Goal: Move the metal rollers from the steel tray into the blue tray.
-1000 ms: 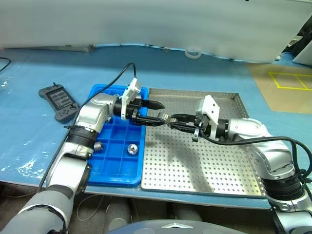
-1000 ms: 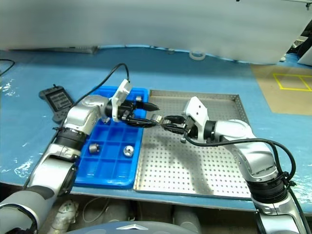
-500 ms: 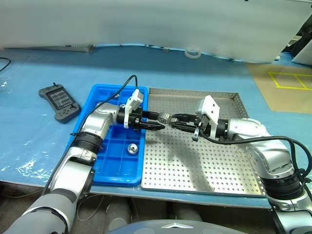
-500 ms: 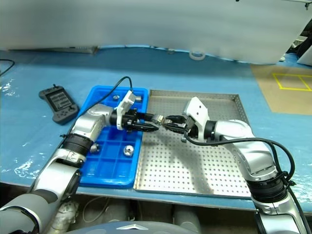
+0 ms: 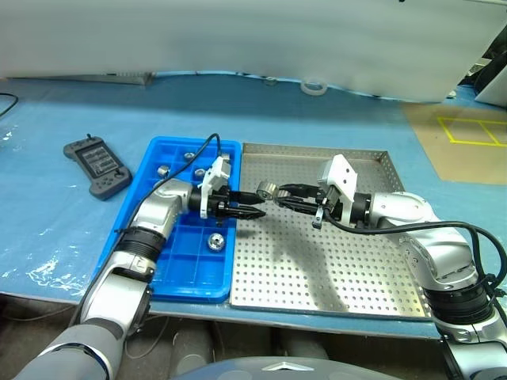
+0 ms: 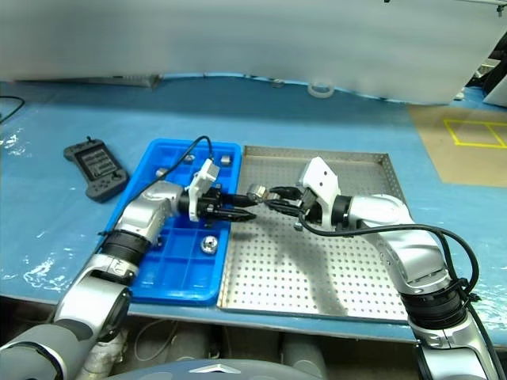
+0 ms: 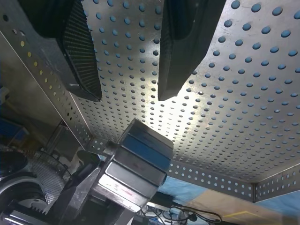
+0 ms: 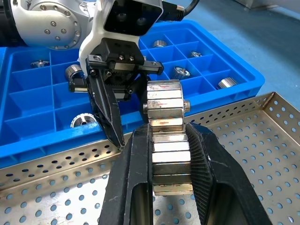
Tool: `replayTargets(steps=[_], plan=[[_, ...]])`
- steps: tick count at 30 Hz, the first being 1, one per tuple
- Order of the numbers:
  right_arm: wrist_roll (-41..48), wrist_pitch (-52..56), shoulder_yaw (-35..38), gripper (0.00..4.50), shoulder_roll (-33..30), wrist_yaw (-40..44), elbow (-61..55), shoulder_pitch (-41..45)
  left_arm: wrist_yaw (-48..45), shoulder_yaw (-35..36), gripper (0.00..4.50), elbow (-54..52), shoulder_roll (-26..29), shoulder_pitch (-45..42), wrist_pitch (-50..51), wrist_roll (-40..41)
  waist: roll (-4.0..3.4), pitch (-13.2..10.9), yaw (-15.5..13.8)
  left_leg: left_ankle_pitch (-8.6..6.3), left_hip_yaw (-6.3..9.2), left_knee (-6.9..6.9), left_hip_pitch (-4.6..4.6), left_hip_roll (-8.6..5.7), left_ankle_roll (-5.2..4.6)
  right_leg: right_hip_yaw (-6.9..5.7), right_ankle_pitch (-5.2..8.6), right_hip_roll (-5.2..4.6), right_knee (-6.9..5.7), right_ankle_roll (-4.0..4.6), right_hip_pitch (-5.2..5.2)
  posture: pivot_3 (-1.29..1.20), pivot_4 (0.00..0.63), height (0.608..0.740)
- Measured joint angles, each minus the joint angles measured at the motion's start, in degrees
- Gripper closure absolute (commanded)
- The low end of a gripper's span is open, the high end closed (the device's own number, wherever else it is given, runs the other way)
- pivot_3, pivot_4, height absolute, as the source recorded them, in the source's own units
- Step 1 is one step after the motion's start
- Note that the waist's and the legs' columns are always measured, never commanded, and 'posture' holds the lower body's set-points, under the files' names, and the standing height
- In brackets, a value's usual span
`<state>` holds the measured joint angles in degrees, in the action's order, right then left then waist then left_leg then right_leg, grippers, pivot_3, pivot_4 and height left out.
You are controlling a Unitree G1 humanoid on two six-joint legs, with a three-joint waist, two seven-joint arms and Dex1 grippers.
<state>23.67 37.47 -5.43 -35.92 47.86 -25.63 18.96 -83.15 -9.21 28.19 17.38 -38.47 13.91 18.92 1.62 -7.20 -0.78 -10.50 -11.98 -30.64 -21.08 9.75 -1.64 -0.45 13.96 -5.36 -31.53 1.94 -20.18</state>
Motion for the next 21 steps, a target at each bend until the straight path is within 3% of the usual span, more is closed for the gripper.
replayTargets(steps=[2,5,11,21], plan=[[-0.02,0.0,-0.01,3.85,-0.01,-0.01,0.0,-0.01,0.2,-0.02,2.54,-0.5,0.54,0.73,-0.01,-0.03,0.0,0.0,0.07,0.0,-0.01,0.0,0.0,0.0,0.01,0.01,0.0,0.0,0.0,0.0,-0.01,-0.3,0.15,0.74],[-0.09,0.0,-0.01,3.85,-0.02,-0.02,0.0,-0.01,1.17,0.26,1.97,-0.05,1.65,0.63,1.35,-0.02,-0.01,0.0,0.02,0.0,-0.01,0.0,0.01,0.02,0.01,0.0,0.0,0.02,-0.02,0.0,-0.02,-0.3,0.15,0.74],[-0.22,-0.06,-0.11,3.85,-0.01,0.01,0.0,-0.01,3.02,1.33,0.06,1.23,1.29,-1.6,2.56,0.11,-0.01,0.0,0.0,0.01,-0.02,-0.02,0.0,-0.03,0.03,0.04,0.0,-0.01,0.01,0.0,-0.01,-0.3,0.15,0.74],[-0.48,-0.08,-0.37,3.85,-0.01,-0.01,0.01,-0.01,5.03,1.64,0.06,-6.54,0.2,-1.19,6.61,2.5,-0.01,-0.01,-0.01,0.01,-0.02,-0.01,0.0,-0.02,0.0,0.02,0.0,0.0,-0.01,0.0,0.0,-0.3,0.15,0.74]])
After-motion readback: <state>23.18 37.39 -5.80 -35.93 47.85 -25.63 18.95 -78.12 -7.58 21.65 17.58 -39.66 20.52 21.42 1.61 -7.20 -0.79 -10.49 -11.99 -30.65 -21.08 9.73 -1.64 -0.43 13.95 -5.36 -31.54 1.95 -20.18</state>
